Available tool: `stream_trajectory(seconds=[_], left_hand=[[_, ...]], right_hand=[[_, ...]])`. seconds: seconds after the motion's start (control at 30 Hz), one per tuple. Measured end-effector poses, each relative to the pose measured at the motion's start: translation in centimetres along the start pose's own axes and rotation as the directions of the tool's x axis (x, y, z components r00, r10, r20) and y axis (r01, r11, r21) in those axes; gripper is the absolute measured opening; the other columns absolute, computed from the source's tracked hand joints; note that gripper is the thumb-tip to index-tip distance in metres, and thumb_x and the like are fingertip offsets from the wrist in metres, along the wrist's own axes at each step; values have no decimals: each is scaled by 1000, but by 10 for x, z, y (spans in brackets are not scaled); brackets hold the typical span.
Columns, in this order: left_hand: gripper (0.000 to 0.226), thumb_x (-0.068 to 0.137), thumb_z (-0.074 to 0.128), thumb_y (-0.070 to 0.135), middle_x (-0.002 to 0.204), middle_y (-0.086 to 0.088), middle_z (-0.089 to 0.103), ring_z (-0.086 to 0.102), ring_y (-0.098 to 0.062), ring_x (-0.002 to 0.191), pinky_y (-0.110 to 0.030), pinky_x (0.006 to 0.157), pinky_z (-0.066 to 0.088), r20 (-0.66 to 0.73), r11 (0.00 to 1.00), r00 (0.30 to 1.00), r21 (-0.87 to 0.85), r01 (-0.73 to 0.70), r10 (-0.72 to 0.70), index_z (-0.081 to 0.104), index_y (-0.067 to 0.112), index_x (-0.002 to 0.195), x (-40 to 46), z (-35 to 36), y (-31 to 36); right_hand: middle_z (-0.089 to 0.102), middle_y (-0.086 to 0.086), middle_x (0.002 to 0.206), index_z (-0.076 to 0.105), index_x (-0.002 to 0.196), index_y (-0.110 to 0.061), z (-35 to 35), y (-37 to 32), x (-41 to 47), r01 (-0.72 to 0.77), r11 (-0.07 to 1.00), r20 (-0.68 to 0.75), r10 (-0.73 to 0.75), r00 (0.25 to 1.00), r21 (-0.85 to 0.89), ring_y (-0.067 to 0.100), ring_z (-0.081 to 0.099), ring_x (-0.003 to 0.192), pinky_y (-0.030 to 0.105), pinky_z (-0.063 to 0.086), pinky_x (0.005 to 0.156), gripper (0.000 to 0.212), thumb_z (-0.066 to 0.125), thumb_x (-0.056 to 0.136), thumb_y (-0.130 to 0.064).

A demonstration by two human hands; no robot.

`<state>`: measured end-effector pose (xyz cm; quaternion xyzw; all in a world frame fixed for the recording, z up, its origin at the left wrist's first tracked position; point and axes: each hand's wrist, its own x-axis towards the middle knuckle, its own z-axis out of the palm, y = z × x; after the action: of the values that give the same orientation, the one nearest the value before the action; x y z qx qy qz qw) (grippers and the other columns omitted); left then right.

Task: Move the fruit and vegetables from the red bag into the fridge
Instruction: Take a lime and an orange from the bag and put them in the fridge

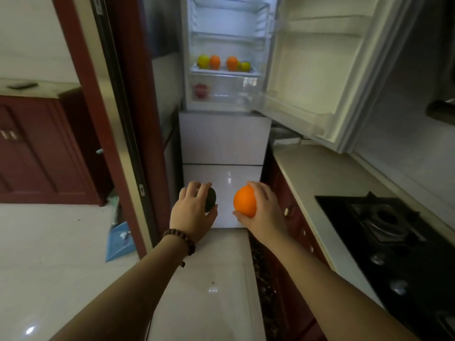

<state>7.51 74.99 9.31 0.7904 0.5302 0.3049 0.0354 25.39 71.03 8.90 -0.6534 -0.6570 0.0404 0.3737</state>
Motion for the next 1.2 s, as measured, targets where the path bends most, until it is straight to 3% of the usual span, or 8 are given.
stream_trajectory(seconds=[0.2, 0.73, 0.9, 1.2], left_hand=[[59, 86, 62, 37, 134, -5, 39, 42, -24, 117, -30, 84, 47, -28, 999, 1000, 37, 14, -13, 39, 19, 137, 85, 30, -27], [58, 84, 63, 36, 132, -6, 40, 44, -23, 113, -32, 81, 51, -138, 998, 990, 59, -24, 32, 41, 18, 134, 355, 100, -53], [57, 83, 64, 34, 131, -7, 41, 44, -25, 114, -32, 80, 50, -159, 998, 986, 47, -40, 47, 43, 17, 133, 423, 119, -70], [57, 83, 64, 33, 134, -6, 39, 42, -26, 120, -38, 83, 52, -254, 994, 962, -27, -110, 99, 41, 20, 134, 575, 145, -119]], right_hand=[[31, 3, 144, 32, 140, -22, 35, 28, 96, 38, 999, -7, -38, 999, 38, 27, 39, 127, 39, 46, 94, 81, 76, 74, -39], [35, 8, 142, 36, 139, -19, 46, 109, 370, 153, 988, -107, -153, 982, -14, 29, 40, 124, 29, 37, 86, 79, 78, 74, -34], [35, 7, 142, 37, 139, -20, 66, 127, 432, 156, 987, -101, -152, 983, 26, 30, 40, 125, 40, 46, 92, 80, 79, 72, -34], [34, 8, 141, 36, 138, -21, 122, 145, 576, 142, 990, -137, -143, 980, -16, 29, 40, 123, 33, 40, 91, 80, 79, 72, -34]])
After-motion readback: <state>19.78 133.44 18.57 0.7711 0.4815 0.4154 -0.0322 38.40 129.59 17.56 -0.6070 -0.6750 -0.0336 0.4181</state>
